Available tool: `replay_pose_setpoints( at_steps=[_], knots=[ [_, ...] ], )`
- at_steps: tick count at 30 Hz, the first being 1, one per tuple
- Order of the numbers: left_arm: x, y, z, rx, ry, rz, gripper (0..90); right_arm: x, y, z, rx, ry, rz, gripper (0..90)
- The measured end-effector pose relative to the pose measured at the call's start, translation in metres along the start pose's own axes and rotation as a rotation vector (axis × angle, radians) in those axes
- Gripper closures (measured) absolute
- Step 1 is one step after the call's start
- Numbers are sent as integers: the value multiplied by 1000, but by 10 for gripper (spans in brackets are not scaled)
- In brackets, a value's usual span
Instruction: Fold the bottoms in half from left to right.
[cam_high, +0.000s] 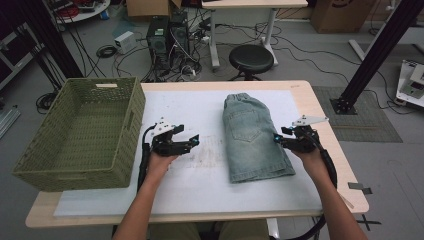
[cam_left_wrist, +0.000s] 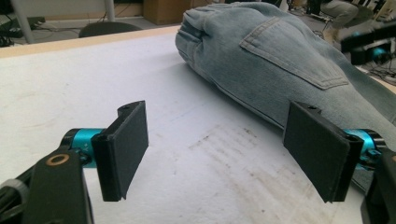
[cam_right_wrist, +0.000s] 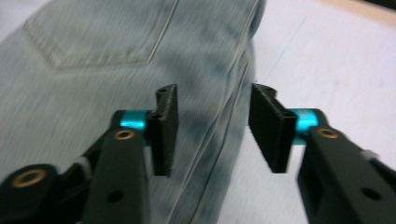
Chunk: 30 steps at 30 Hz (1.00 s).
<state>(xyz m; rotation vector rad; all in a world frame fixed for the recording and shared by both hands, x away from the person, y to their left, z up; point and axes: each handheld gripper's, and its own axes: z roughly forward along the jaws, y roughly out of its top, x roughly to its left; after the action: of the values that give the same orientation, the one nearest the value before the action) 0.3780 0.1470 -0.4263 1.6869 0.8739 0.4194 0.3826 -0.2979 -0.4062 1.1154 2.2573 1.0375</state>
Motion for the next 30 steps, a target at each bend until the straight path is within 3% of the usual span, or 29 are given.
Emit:
replay_pose_setpoints(
  at_steps=[3, 6, 8, 13, 15, 20, 22, 30],
  knots=[
    [3, 0, -4, 0, 6, 2, 226, 4, -9, 0, 34, 20, -11, 648],
    [4, -1, -5, 3, 9, -1, 226, 8, -15, 2, 51, 67, 32, 636],
    [5, -1, -6, 6, 10, 1, 226, 12, -18, 4, 64, 85, 31, 633],
    [4, -3, -5, 15, 4, 6, 226, 20, -25, 11, 132, 39, 4, 688],
    [4, -3, -6, 17, 4, 11, 226, 20, -29, 14, 152, 41, 10, 694],
    [6, -3, -8, 10, 8, 6, 226, 20, -31, 13, 144, 28, 10, 774],
    [7, -3, -9, 10, 10, 7, 226, 20, -32, 12, 144, 28, 7, 881],
    [10, -1, -14, 3, 11, 10, 226, 19, -31, -4, 95, 25, -19, 899]
  ],
)
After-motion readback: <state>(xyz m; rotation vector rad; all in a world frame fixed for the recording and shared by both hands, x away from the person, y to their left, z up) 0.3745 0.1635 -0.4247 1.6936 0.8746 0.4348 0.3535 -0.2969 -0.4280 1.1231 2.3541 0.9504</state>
